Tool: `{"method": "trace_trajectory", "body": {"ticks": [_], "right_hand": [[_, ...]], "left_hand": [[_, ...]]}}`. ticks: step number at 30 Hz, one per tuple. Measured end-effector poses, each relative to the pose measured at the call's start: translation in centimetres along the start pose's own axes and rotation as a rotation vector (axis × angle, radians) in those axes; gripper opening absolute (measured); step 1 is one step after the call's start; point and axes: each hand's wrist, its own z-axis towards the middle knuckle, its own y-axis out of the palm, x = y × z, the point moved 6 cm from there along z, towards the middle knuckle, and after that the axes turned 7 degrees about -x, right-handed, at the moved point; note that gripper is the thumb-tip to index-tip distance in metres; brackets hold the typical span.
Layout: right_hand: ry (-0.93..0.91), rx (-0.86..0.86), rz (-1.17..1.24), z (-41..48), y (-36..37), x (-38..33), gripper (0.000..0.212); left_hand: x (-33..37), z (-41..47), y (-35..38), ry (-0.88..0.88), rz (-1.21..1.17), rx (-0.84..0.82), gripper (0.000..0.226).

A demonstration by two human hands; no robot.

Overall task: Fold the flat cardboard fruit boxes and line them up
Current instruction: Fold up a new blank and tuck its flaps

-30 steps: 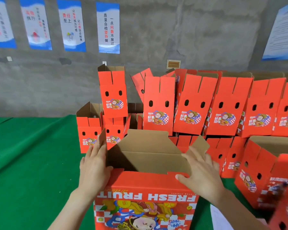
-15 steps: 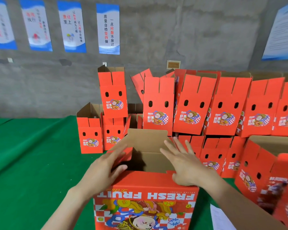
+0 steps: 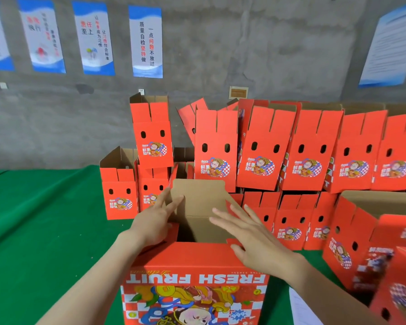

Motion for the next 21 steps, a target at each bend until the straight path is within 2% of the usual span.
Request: {"method": "trace_trajectory", "body": {"ticks": [2, 4, 7, 10, 13, 17, 21], "right_hand": [[-0.041, 0.097, 0.105, -0.6, -0.1, -0.1, 0.083], [0.016, 0.148, 0.256, -1.0, 0.3, 0.6, 0.075], [0.153, 0.141, 0.441, -1.0, 1.2, 1.9, 0.04], [0.163, 0.253, 0.467, -1.0, 0.8, 2.4, 0.014], [0.152, 0.369, 0.462, -1.5, 0.3, 2.3, 0.014], [0.124, 0.515, 0.501, -2.3, -0.5, 1.9, 0.017], [0.179, 0.514, 0.555, -1.9, -0.9, 2.1, 0.014]], "left_hand": [[-0.1, 0.0, 0.1, 0.016, -0.041, -0.001, 0.08], [-0.1, -0.1, 0.1, 0.04, -0.076, 0.01, 0.08], [0.0, -0.5, -0.3, 0.073, -0.148, 0.039, 0.082], [0.2, -1.4, -1.1, 0.175, -0.31, 0.105, 0.092], [-0.5, -2.8, -2.0, 0.199, -0.471, 0.187, 0.095], [-0.5, -4.7, -2.4, 0.329, -0.458, 0.253, 0.071], [-1.2, -5.0, -1.2, 0.28, -0.338, 0.203, 0.043]]}}
